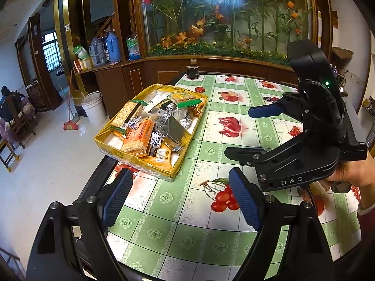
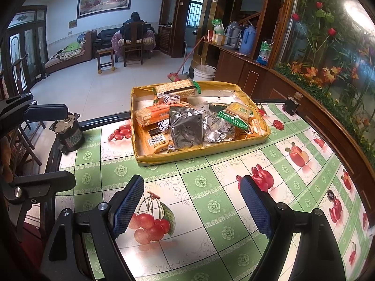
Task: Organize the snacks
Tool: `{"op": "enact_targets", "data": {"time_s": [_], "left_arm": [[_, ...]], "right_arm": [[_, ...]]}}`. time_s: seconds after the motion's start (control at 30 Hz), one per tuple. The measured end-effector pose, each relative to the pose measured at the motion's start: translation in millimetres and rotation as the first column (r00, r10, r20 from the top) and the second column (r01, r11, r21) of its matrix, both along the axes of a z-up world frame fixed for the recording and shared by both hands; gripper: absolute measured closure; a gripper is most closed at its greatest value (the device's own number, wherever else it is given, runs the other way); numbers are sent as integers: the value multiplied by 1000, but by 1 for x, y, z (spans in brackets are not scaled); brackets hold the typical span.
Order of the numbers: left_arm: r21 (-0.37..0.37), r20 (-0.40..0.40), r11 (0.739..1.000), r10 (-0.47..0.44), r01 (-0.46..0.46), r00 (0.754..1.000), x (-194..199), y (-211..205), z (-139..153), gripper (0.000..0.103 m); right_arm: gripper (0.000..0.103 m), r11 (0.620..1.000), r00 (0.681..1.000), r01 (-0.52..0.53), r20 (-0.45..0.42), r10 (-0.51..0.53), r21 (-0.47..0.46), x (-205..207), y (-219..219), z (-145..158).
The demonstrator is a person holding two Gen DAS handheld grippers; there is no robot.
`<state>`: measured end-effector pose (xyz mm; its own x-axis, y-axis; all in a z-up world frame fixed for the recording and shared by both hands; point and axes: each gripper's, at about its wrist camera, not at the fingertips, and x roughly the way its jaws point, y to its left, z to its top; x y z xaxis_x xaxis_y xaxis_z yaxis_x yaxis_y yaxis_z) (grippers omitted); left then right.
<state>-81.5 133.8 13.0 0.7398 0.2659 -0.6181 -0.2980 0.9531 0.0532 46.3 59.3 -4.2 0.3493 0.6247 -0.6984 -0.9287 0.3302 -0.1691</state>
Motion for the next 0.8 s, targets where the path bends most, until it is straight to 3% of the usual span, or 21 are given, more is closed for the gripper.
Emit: {"op": "enact_targets", "data": {"time_s": [0.8], "left_arm": [[11,0,1000,-5,5,1000,1,0,3,18]], "right_arm": [[17,1000,1000,-2,8,2,-6,3,-3,1]]}}
